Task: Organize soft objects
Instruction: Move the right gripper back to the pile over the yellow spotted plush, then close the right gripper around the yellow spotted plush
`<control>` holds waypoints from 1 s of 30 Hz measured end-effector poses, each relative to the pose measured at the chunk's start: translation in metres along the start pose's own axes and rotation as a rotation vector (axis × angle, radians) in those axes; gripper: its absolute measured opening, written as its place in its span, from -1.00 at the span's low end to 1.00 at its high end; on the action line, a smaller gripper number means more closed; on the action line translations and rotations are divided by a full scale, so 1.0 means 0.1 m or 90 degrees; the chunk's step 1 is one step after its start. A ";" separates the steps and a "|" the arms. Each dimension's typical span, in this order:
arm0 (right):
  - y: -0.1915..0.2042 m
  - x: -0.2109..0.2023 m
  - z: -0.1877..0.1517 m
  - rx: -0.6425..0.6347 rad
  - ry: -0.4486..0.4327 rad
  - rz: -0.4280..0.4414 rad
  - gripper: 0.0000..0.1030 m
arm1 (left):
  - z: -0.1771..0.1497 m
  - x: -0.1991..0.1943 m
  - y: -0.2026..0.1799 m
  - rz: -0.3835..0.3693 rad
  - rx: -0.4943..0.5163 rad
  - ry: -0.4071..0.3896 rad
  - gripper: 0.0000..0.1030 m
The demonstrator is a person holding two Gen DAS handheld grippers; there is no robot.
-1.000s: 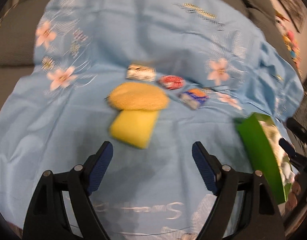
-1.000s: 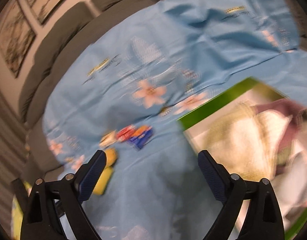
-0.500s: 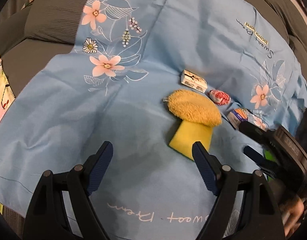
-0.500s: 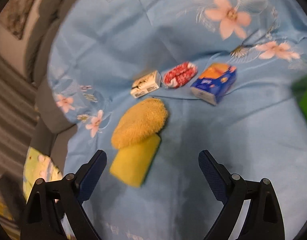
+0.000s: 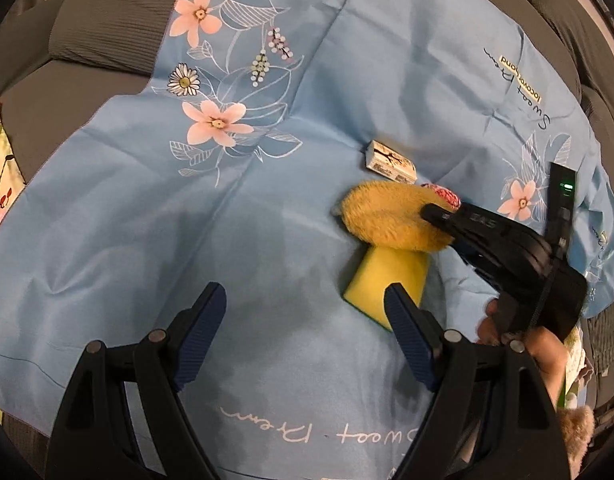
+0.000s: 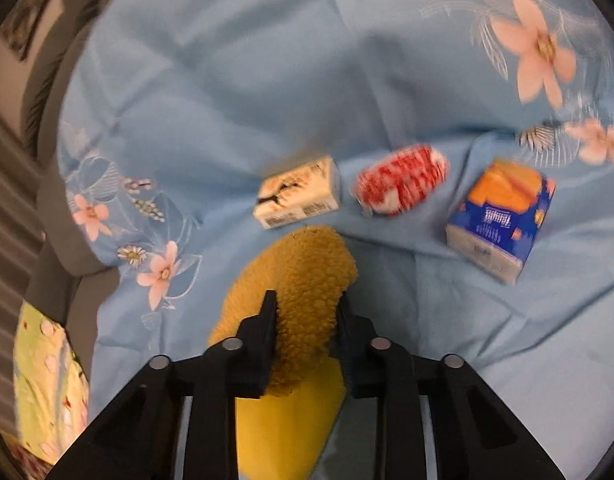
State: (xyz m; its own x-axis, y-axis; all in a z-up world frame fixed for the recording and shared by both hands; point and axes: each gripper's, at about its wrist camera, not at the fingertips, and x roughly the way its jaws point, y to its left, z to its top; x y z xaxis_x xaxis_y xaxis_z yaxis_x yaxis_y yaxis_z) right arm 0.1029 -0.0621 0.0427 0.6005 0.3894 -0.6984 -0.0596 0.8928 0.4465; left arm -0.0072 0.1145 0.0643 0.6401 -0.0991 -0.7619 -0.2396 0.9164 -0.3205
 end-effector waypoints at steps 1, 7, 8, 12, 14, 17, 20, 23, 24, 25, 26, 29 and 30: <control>0.03 -0.08 0.00 -0.006 -0.009 0.002 -0.50 | 0.00 0.00 0.00 0.001 -0.002 -0.003 0.56; 0.11 -0.72 0.03 -0.024 -0.068 0.047 -0.52 | 0.00 0.00 0.03 0.008 -0.013 -0.001 0.56; 0.12 -0.85 0.01 -0.028 -0.084 0.057 -0.52 | 0.00 0.00 0.03 0.008 -0.013 -0.002 0.56; 0.10 -1.34 -0.09 -0.042 -0.124 0.072 -0.52 | -0.02 0.00 -0.02 0.011 -0.003 -0.005 0.56; 0.07 -1.52 -0.17 -0.048 -0.144 0.078 -0.53 | -0.04 0.01 -0.05 0.007 -0.001 -0.003 0.56; -0.03 -1.71 -0.22 -0.046 -0.176 0.063 -0.53 | -0.07 0.03 -0.10 -0.014 0.004 0.005 0.56; -0.13 -1.80 -0.22 -0.026 -0.169 0.074 -0.66 | -0.10 0.06 -0.16 -0.012 0.011 0.008 0.56; -0.18 -1.88 -0.32 -0.017 -0.164 0.079 -0.68 | -0.14 0.07 -0.22 -0.017 0.022 0.011 0.56; -0.20 -1.89 -0.36 -0.022 -0.161 0.067 -0.70 | -0.15 0.08 -0.23 -0.024 0.025 0.014 0.56; -0.21 -1.88 -0.42 -0.029 -0.154 0.053 -0.70 | -0.16 0.09 -0.26 -0.035 0.030 0.020 0.56; -0.24 -1.83 -0.47 -0.034 -0.143 0.041 -0.70 | -0.17 0.11 -0.28 -0.040 0.032 0.025 0.56; -0.39 -1.64 -0.57 -0.016 -0.091 0.017 -0.70 | -0.21 0.17 -0.36 -0.059 0.041 0.048 0.56; -0.45 -1.57 -0.58 -0.003 -0.071 0.011 -0.70 | -0.23 0.20 -0.39 -0.068 0.045 0.060 0.56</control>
State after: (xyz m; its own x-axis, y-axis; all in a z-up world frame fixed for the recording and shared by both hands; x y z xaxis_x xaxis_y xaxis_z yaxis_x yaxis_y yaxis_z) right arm -0.0347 -0.1505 0.1002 0.6842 0.3770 -0.6243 -0.0738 0.8874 0.4550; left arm -0.0023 0.0680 0.0487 0.5867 -0.2311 -0.7761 -0.1198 0.9231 -0.3654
